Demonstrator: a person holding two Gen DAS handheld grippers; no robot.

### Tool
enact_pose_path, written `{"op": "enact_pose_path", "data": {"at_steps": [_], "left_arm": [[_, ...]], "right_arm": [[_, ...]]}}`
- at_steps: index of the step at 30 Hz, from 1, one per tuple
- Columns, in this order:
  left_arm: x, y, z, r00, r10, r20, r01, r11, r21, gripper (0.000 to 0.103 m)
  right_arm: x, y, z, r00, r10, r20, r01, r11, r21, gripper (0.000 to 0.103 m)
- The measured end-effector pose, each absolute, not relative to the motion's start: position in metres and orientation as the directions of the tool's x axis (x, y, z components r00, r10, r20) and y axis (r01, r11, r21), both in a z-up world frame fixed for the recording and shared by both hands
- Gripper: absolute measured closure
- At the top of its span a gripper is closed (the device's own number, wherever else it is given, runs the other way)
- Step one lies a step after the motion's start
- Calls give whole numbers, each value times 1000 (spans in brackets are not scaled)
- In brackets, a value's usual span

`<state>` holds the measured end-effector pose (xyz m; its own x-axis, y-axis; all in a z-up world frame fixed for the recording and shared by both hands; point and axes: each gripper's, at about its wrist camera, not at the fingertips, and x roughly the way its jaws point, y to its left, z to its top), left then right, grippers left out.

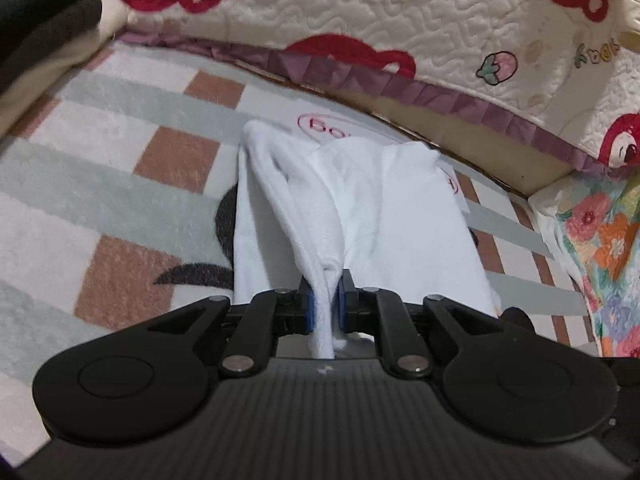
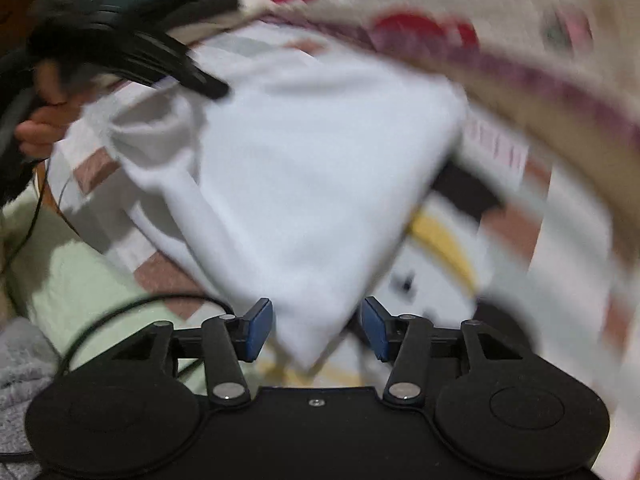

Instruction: Fold clothes

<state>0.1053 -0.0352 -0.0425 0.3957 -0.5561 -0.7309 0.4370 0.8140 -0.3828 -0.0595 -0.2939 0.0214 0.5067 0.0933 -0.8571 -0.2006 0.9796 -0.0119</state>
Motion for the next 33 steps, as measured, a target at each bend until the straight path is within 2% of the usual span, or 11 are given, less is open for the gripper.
{"op": "enact_pose_path", "data": {"at_steps": [7, 10, 13, 15, 17, 21, 24, 27, 28, 30, 33], "left_arm": [[112, -31, -77, 383, -478, -791, 437, 848, -301, 93], [109, -32, -72, 396, -466, -791, 445, 851, -278, 91], [105, -21, -58, 434, -430, -792, 424, 873, -242, 80], [98, -15, -45, 477, -384, -791, 427, 887, -173, 83], [90, -8, -30, 508, -368, -779, 442, 887, -132, 80], [65, -8, -11, 458, -537, -709, 564, 792, -235, 72], [52, -28, -19, 357, -594, -721, 667, 702, -249, 69], [57, -44, -44, 220, -522, -824, 695, 677, -242, 69], [60, -42, -52, 203, -482, -852, 679, 696, -232, 70], [66, -36, -64, 164, -422, -892, 654, 723, -222, 70], [64, -19, -70, 119, -411, -904, 648, 722, -243, 70]], "right_arm": [[-68, -319, 21, 517, 200, -832, -82, 979, 184, 48], [-70, -318, 23, 527, 196, -827, -56, 979, 197, 48], [-72, -316, 23, 535, 183, -825, -31, 980, 197, 47], [-73, -315, 24, 538, 172, -825, -23, 982, 189, 47], [-77, -316, 26, 528, 156, -835, -62, 987, 146, 47], [-83, -315, 35, 488, 112, -866, -213, 977, 7, 45], [-88, -317, 37, 483, 9, -876, -321, 932, -168, 44], [-88, -318, 19, 483, -197, -853, -422, 801, -424, 44], [-85, -322, 14, 488, -241, -839, -429, 771, -470, 44], [-77, -336, 7, 500, -286, -817, -404, 758, -512, 44], [-63, -362, 7, 512, -300, -805, -297, 817, -493, 44]]}}
